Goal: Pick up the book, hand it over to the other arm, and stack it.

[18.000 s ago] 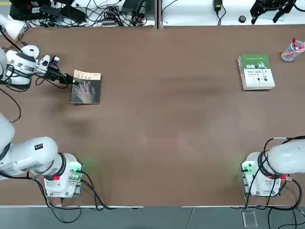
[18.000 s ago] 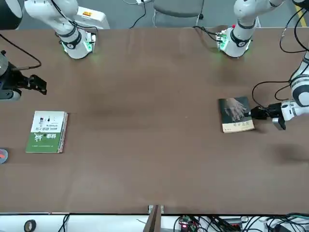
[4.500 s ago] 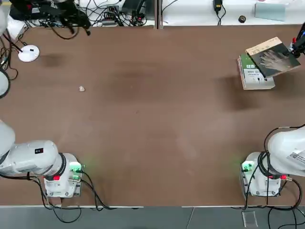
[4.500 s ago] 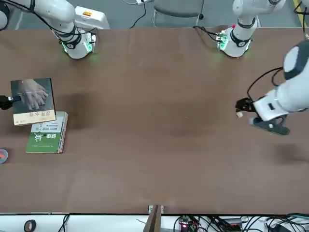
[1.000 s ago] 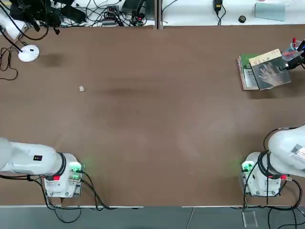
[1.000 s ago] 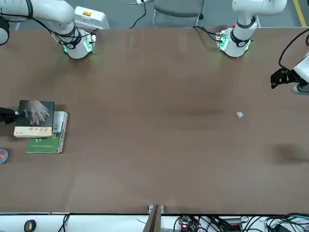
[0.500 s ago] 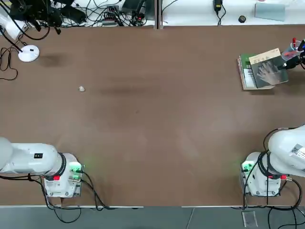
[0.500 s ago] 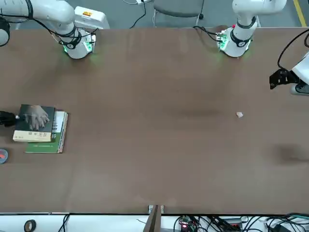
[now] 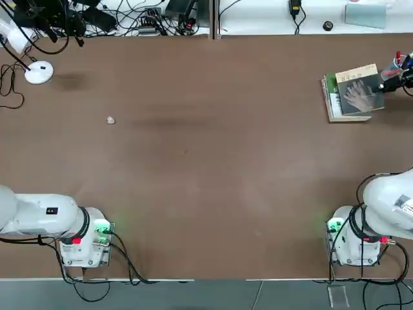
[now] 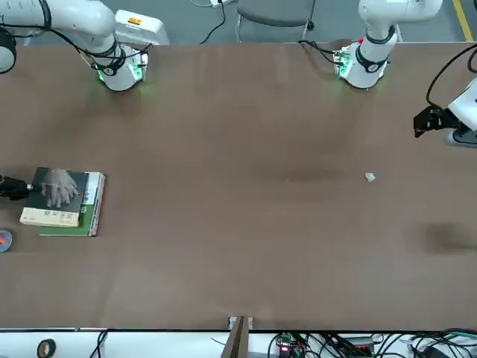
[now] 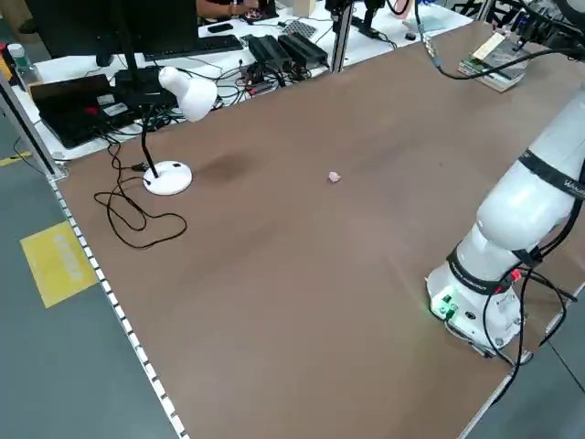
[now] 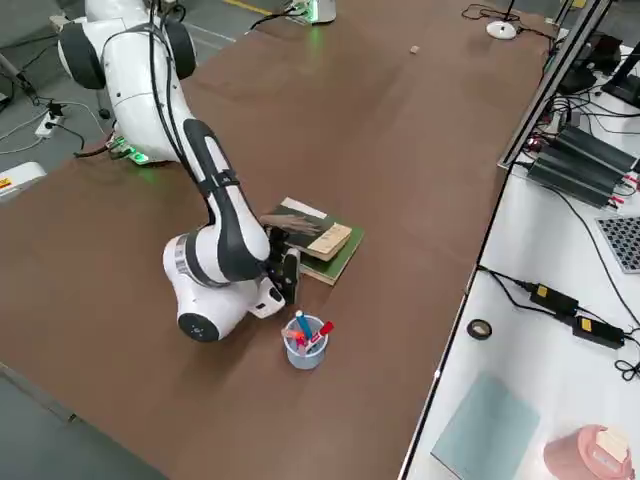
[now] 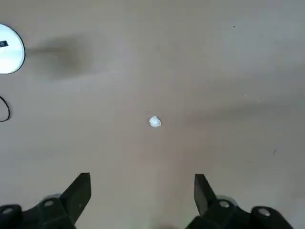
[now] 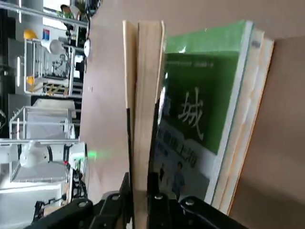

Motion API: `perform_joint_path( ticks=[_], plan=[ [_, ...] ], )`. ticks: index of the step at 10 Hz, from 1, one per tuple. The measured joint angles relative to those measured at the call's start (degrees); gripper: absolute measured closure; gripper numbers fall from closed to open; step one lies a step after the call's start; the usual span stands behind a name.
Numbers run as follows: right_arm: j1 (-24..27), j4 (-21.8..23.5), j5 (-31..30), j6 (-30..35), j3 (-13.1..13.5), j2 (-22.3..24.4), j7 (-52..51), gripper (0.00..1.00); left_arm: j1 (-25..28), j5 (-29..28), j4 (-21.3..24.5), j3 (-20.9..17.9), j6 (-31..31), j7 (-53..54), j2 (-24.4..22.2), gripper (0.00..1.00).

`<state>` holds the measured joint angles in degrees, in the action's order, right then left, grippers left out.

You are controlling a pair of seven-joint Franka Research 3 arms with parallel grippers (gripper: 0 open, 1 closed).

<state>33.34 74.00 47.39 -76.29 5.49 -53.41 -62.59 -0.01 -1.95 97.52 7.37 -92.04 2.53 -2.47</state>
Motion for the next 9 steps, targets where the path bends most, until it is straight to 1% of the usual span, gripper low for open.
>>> perform_joint_path(
  ticks=[4,9],
  plan=[
    [-0.3,1.8,0.8,-2.8,-0.3,-0.2,0.0,0.84,0.0,0.0,0.0,0.0,0.0,0.1,0.0,0.04],
    [-1.9,2.4,0.8,-3.3,-0.4,-0.3,0.0,0.84,0.0,0.0,0.0,0.0,0.0,0.4,0.0,0.04]
  ],
)
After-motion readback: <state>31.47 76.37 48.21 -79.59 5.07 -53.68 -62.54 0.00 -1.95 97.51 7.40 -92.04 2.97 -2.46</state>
